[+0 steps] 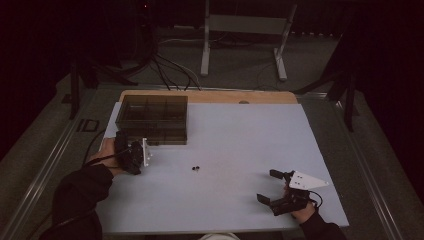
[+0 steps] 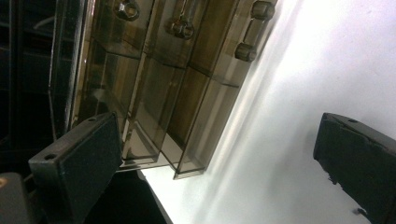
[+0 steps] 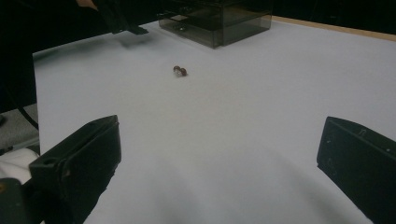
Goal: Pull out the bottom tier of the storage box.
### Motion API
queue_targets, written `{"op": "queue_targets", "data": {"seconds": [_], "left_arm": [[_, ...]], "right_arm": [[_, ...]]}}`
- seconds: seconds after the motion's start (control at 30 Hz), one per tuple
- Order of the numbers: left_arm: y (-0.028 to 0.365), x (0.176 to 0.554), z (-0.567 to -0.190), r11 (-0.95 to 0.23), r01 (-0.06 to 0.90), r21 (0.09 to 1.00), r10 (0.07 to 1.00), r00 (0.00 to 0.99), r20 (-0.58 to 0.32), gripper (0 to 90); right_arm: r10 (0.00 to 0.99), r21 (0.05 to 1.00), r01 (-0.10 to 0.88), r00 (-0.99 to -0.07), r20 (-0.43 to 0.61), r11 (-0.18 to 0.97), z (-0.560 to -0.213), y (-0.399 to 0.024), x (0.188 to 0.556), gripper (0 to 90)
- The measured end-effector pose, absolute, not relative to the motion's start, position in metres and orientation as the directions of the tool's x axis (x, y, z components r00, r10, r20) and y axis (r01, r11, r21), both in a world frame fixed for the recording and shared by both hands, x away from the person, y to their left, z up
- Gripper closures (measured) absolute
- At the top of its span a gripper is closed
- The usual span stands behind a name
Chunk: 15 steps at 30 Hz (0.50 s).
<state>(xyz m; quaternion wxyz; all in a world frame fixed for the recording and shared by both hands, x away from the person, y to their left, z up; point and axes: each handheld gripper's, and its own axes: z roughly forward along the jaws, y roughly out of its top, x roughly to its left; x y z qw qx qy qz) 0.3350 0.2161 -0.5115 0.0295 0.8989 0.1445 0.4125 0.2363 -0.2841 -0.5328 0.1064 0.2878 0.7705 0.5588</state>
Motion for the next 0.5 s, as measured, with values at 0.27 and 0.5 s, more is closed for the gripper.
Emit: {"op": "queue_targets", "data": {"seconds": [0.27, 0.5], "left_arm": [[0.226, 0.347, -0.503, -0.949, 0.252, 0.189, 0.309, 0.631, 0.712, 0.9], [0.234, 0.355, -0.495, -0.947, 0.259, 0.191, 0.315, 0.626, 0.713, 1.0]], "right_arm": [[0.562, 0.924, 0.320, -0.813, 0.153, 0.211, -0.532, -0.284, 0.236, 0.0], [0.562, 0.924, 0.319, -0.813, 0.153, 0.210, -0.532, -0.284, 0.236, 0.0]]}}
